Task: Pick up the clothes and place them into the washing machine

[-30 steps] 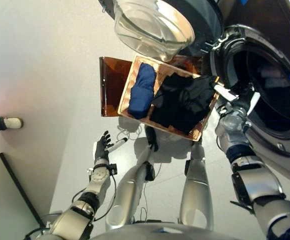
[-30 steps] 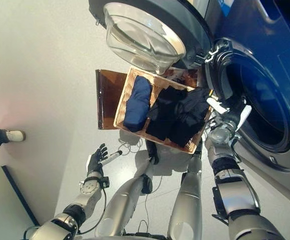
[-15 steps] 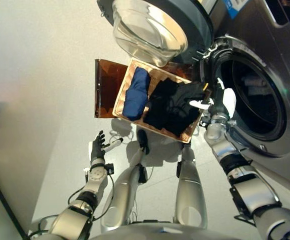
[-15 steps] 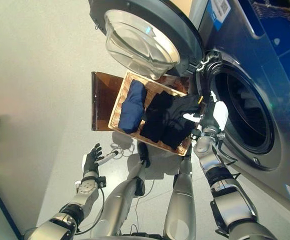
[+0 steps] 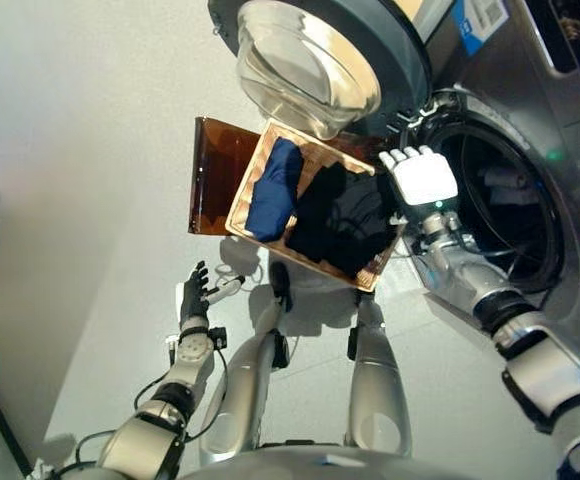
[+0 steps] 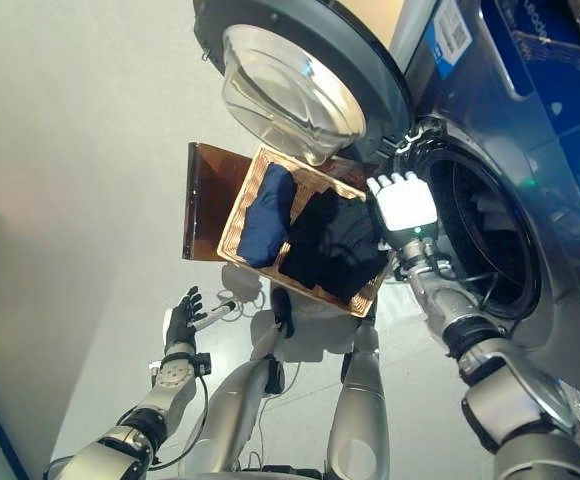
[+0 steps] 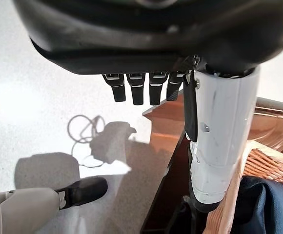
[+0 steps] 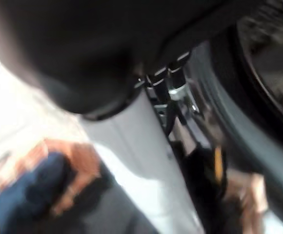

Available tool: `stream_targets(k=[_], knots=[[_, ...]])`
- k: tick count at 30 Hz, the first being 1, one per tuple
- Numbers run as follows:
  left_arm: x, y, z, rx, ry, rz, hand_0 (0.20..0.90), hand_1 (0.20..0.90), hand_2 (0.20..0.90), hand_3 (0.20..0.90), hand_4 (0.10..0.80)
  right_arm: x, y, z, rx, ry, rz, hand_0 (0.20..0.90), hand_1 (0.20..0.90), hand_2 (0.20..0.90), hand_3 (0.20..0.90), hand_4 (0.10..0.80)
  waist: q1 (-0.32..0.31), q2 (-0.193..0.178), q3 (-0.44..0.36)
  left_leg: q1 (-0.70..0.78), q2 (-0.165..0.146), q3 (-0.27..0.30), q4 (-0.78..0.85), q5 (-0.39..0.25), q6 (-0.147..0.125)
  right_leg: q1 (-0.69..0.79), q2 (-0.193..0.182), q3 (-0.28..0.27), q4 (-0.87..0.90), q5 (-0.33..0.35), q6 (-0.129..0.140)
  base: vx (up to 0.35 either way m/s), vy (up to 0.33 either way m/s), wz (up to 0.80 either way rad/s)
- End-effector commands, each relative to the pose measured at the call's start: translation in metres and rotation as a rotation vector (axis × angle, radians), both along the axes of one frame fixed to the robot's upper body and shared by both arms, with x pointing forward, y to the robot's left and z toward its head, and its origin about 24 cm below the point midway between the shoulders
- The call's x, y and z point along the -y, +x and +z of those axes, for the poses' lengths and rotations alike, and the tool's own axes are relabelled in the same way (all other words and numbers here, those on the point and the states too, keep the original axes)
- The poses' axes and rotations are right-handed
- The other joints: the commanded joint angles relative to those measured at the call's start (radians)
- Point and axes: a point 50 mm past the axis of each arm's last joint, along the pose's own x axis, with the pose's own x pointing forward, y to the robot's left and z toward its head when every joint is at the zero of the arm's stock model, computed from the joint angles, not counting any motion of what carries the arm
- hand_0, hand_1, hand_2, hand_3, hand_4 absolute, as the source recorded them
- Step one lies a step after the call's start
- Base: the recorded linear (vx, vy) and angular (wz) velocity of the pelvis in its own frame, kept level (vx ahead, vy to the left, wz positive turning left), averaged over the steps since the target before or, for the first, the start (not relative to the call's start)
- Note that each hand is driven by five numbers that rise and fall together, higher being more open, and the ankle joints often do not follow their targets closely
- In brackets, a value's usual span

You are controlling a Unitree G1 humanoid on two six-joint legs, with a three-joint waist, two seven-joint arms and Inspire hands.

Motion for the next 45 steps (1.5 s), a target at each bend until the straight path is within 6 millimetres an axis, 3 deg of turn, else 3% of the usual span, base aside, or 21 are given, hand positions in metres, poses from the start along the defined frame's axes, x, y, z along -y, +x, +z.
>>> stream_targets(k=[1, 6, 14, 34, 39, 45], knots=[[-0.022, -0.001, 0.002, 0.024, 0.035, 0.056, 0.9, 0.9, 0.9, 0.9, 0.8, -0.004, 0.012, 0.038, 0.109, -0.156, 0.034, 0.9, 0.9, 0.9, 0.9, 0.8, 0.029, -0.037, -0.033, -0.02, 0.058, 0.017, 0.101, -0.071, -0.155, 0.026, -0.01, 0.012, 0.04, -0.023, -0.012, 0.0, 0.0, 0.0], [-0.02, 0.0, 0.002, 0.018, 0.019, 0.054, 0.9, 0.9, 0.9, 0.9, 0.8, -0.013, 0.021, 0.048, 0.071, -0.31, 0.06, 0.9, 0.9, 0.9, 0.9, 0.8, 0.037, -0.044, -0.03, -0.019, 0.061, 0.014, 0.091, -0.063, -0.159, 0.027, -0.01, 0.007, 0.036, -0.022, -0.012, 0.0, 0.0, 0.0], [-0.017, 0.005, 0.005, 0.033, 0.005, 0.053, 0.9, 0.9, 0.9, 0.9, 0.8, -0.03, 0.027, 0.044, 0.018, -0.343, 0.099, 0.9, 0.9, 0.9, 0.9, 0.8, 0.038, -0.049, -0.017, -0.014, 0.063, 0.009, 0.087, -0.059, -0.159, 0.028, -0.007, 0.007, 0.037, -0.025, -0.015, 0.0, 0.0, 0.0], [-0.016, 0.011, 0.012, 0.071, -0.005, 0.069, 0.9, 0.9, 0.9, 0.9, 0.8, -0.072, 0.027, 0.03, -0.029, -0.076, 0.19, 0.9, 0.9, 0.9, 0.9, 0.8, 0.039, -0.052, 0.004, -0.007, 0.065, 0.011, 0.079, -0.056, -0.156, 0.03, 0.0, 0.012, 0.034, -0.026, -0.021, 0.0, 0.0, 0.0], [-0.018, 0.022, 0.025, 0.137, -0.016, 0.09, 0.9, 0.9, 0.9, 0.9, 0.8, -0.082, 0.03, 0.033, -0.035, -0.028, 0.201, 0.9, 0.9, 0.9, 0.9, 0.8, 0.04, -0.048, 0.018, -0.017, 0.064, 0.011, 0.076, -0.05, -0.157, 0.018, 0.003, 0.014, 0.035, -0.024, -0.022, 0.0, 0.0, 0.0], [-0.03, 0.033, 0.045, 0.233, -0.009, 0.128, 0.9, 0.9, 0.9, 0.9, 0.8, -0.073, 0.029, 0.027, -0.061, -0.018, 0.166, 0.9, 0.9, 0.9, 0.9, 0.8, 0.041, -0.039, 0.036, -0.026, 0.063, 0.007, 0.065, -0.038, -0.16, 0.009, 0.005, 0.012, 0.031, -0.018, -0.023, 0.0, 0.0, 0.0]])
